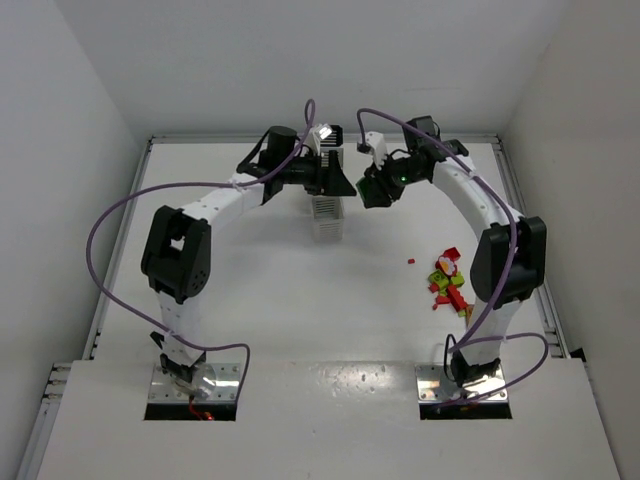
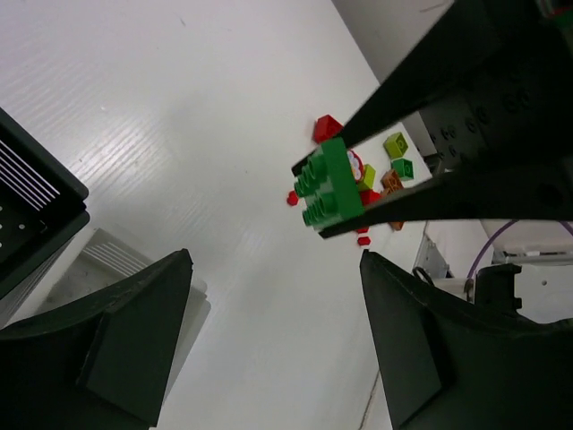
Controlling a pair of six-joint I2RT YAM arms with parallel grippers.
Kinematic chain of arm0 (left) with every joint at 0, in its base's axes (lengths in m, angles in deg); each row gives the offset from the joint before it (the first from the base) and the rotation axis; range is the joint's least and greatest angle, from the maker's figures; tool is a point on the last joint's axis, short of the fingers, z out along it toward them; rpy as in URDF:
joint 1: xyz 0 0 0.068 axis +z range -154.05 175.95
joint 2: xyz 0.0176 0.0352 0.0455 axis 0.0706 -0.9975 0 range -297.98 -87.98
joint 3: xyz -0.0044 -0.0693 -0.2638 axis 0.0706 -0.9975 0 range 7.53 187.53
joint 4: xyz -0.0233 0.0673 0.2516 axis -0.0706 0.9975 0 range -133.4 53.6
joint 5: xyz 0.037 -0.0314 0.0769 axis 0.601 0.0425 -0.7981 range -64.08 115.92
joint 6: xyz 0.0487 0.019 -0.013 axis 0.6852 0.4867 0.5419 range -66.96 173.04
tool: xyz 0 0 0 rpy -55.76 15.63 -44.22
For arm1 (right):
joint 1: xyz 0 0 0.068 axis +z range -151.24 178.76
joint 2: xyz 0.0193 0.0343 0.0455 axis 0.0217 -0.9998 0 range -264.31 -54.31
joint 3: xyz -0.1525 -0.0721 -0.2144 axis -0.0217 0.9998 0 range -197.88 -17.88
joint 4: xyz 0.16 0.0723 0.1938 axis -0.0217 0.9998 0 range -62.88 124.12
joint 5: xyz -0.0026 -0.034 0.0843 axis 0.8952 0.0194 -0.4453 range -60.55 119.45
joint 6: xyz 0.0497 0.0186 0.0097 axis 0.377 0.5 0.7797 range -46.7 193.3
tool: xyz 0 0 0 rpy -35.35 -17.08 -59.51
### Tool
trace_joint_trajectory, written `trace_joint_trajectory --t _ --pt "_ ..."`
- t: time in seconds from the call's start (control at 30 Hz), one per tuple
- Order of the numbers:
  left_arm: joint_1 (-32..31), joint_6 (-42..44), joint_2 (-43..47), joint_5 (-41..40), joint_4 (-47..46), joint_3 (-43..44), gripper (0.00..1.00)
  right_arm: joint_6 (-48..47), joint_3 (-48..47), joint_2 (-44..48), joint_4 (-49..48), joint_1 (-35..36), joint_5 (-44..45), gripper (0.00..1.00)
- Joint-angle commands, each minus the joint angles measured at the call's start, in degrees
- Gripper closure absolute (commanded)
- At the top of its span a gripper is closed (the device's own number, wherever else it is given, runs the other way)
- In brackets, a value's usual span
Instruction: Sort the legos into containers by color
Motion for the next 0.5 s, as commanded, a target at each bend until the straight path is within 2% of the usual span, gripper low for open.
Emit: trace_joint_trajectory --t 0.0,0.3,0.47 --pt "-0.5 -0.2 -0.3 -0.3 -0.3 3.0 0.18 2.0 -2.9 0.7 -1.3 1.8 -0.6 0.88" --pt "-0.5 -0.2 -1.9 -0.4 -0.3 4.8 0.18 3.7 -2.8 1.2 -1.8 4.2 1.5 0.88" --pt "-0.5 -0.2 -1.9 0.1 -0.3 5.3 0.3 4.8 -2.8 1.2 -3.0 5.2 2.0 0.88"
